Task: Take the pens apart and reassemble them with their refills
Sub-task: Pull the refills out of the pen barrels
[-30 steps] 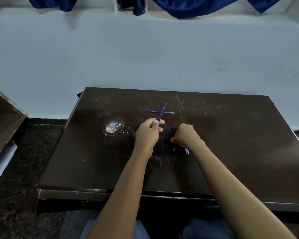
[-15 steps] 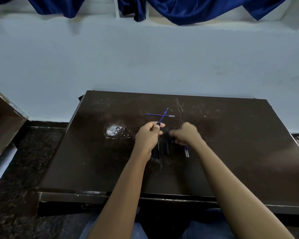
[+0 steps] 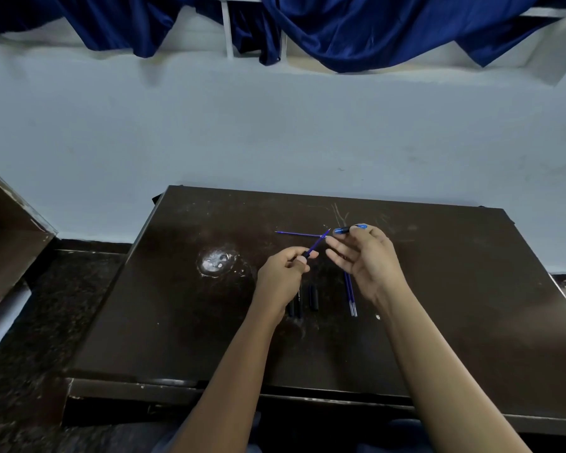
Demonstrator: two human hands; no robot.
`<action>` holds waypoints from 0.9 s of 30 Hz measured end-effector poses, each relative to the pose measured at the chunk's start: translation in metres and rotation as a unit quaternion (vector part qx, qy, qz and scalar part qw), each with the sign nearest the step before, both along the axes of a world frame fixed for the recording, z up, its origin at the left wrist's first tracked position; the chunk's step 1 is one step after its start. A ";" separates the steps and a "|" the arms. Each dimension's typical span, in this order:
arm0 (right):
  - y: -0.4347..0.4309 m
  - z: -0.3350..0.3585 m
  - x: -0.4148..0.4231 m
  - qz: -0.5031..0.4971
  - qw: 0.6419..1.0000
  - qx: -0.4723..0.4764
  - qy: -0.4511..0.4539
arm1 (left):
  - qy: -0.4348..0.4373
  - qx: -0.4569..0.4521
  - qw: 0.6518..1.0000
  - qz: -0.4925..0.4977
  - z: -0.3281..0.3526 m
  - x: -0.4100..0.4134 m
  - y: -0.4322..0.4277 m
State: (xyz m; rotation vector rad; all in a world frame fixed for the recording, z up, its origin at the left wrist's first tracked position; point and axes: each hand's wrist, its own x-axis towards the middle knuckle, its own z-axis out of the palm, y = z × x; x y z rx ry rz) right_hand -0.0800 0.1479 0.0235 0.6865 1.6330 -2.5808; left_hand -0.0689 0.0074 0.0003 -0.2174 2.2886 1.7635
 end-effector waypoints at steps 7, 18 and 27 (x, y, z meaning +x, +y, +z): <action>-0.007 0.007 -0.010 0.062 0.998 0.006 0.005 | -0.017 -0.012 1.000 0.016 -0.005 -0.002 0.005; -0.009 0.008 -0.006 0.087 0.995 0.030 0.024 | -0.007 -0.018 1.000 0.019 -0.008 -0.004 0.001; -0.014 0.006 -0.009 0.064 0.997 0.029 0.034 | 0.000 -0.012 0.999 0.033 -0.008 -0.004 0.000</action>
